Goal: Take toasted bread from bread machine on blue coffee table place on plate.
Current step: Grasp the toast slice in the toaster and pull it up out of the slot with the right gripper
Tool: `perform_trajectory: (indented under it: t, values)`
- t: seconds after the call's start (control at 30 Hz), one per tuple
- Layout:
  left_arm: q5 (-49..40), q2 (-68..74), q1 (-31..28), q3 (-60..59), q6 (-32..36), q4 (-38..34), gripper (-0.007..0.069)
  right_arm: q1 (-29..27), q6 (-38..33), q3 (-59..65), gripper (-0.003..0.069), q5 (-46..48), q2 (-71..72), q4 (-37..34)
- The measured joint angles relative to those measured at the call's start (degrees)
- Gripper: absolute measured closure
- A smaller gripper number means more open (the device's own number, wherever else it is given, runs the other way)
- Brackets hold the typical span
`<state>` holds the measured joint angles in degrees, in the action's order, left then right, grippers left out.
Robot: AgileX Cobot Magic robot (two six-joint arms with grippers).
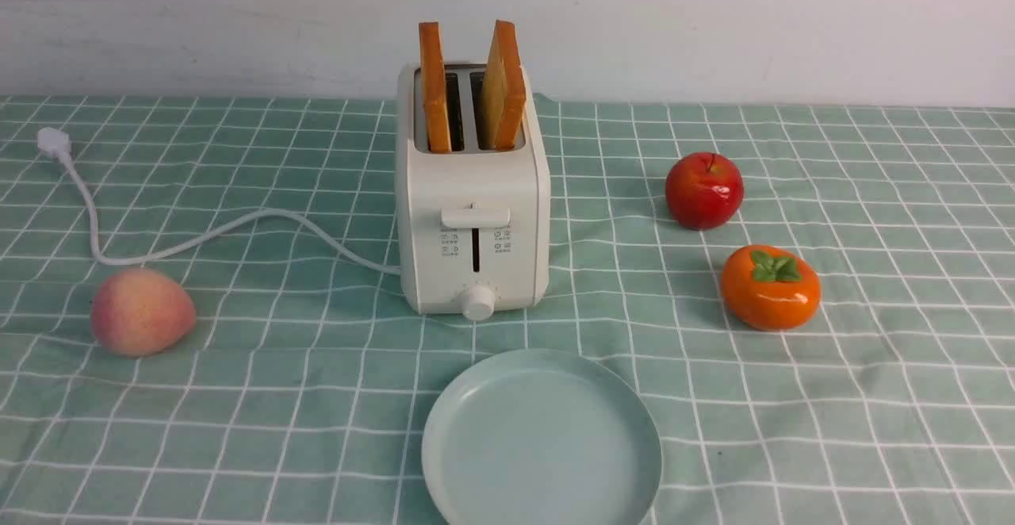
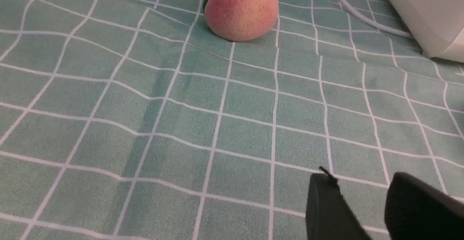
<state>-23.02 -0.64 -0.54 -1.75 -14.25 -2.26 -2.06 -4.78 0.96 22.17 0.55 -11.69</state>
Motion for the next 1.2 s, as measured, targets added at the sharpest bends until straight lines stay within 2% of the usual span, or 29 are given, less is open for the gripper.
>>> perform_trajectory:
  t: [1.2]
  values:
    - [0.00,0.00,0.00,0.00,0.00,0.00,0.0386,0.00,0.00,-0.06,0.0419,0.17,0.00,0.85]
